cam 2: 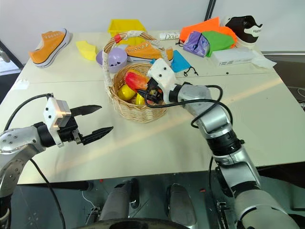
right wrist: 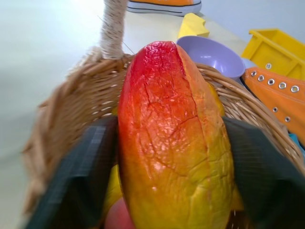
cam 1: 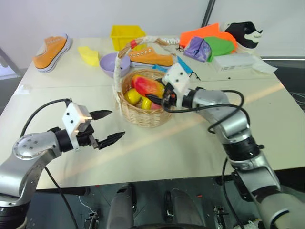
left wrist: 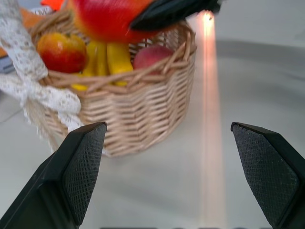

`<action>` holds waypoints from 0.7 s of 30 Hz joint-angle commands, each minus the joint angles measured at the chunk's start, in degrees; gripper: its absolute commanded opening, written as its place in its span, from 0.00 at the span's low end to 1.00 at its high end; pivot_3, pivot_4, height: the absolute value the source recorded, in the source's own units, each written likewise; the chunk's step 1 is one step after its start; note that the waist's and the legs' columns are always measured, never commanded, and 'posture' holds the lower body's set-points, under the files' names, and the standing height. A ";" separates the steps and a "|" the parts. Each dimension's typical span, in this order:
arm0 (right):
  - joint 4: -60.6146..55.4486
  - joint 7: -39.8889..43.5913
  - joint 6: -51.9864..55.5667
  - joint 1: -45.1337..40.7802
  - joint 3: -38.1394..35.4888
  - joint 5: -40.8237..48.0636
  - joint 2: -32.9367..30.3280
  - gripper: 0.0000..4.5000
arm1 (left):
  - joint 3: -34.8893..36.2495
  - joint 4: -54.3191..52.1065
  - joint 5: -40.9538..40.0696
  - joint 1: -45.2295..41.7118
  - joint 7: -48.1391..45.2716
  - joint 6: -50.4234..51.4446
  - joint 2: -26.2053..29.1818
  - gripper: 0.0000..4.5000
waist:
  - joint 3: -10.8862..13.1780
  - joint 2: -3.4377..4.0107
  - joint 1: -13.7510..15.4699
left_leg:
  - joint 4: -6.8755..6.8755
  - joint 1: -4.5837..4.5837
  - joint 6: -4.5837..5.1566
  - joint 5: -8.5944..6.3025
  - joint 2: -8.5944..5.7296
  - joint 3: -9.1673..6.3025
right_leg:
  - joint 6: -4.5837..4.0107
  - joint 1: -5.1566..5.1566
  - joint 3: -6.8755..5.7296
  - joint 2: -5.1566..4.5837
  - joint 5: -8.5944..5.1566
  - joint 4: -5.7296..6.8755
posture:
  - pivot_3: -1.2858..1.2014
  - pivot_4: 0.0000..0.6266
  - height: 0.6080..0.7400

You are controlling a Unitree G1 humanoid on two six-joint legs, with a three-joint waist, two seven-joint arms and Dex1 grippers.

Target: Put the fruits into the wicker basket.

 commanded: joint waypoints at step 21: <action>4.19 -7.54 -2.14 0.02 -15.01 3.99 2.17 0.88 | -2.73 -0.37 -1.90 -10.59 6.02 -1.84 -6.95 1.00 | -0.02 0.03 -0.16 | 0.02 0.08 -0.09 0.06 0.05 0.05 | -0.09 0.03 0.07 0.28 0.07 0.05 | 0.52 0.24 1.00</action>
